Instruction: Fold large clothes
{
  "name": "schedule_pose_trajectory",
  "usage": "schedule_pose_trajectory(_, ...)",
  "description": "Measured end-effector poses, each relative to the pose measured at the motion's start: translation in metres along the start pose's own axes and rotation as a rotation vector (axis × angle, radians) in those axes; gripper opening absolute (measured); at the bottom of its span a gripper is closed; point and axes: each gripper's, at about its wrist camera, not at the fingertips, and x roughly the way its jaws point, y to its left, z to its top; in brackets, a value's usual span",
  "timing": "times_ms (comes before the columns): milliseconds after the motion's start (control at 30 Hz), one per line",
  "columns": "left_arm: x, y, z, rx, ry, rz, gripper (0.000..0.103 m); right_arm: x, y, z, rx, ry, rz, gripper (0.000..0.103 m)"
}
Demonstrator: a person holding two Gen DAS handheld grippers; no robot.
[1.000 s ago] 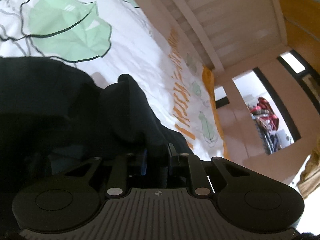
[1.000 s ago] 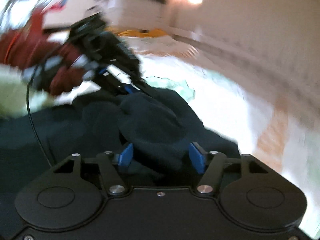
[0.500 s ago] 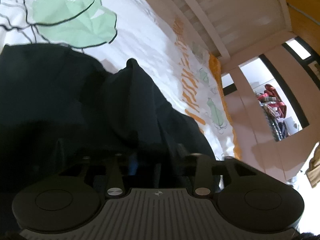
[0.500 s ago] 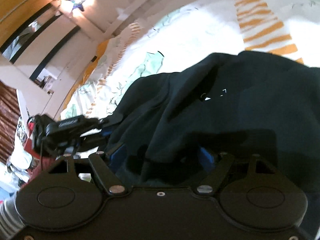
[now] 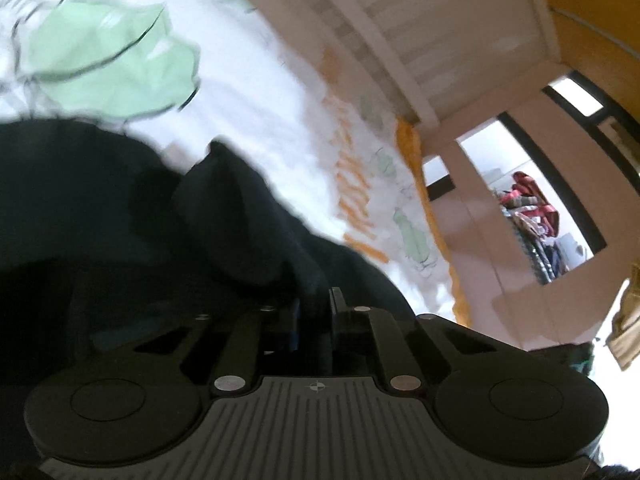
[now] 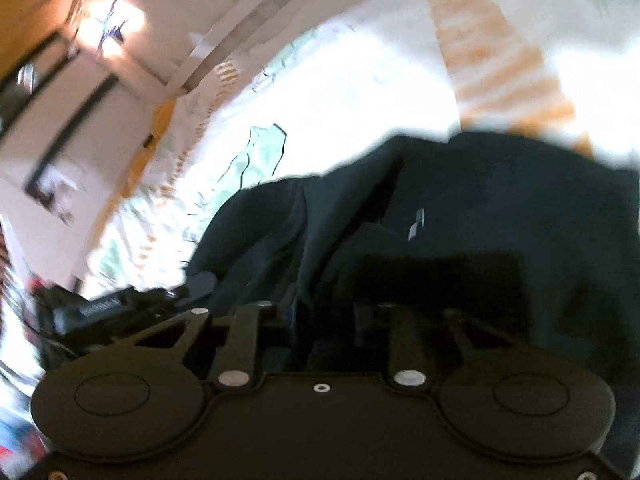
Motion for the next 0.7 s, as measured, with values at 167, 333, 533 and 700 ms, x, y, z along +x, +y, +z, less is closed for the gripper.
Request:
schedule_pose_trajectory(167, -0.018, -0.027, 0.008, 0.055, -0.067, -0.068, 0.013, -0.029, 0.029, 0.016, -0.161, -0.204, 0.063, 0.031)
schedule_pose_trajectory(333, -0.020, -0.017, -0.018, 0.152, 0.010, 0.036, 0.013, -0.017, 0.003, -0.009, -0.058, -0.149, 0.025, 0.035)
schedule_pose_trajectory(533, -0.017, 0.026, -0.051, 0.131, 0.090, 0.175, 0.017, 0.002, -0.030, -0.051, 0.007, -0.045, -0.085, 0.049)
schedule_pose_trajectory(700, -0.022, 0.018, -0.057, 0.233, 0.069, 0.204, 0.019, -0.004, -0.028, -0.056, -0.023, -0.072, -0.105, 0.056)
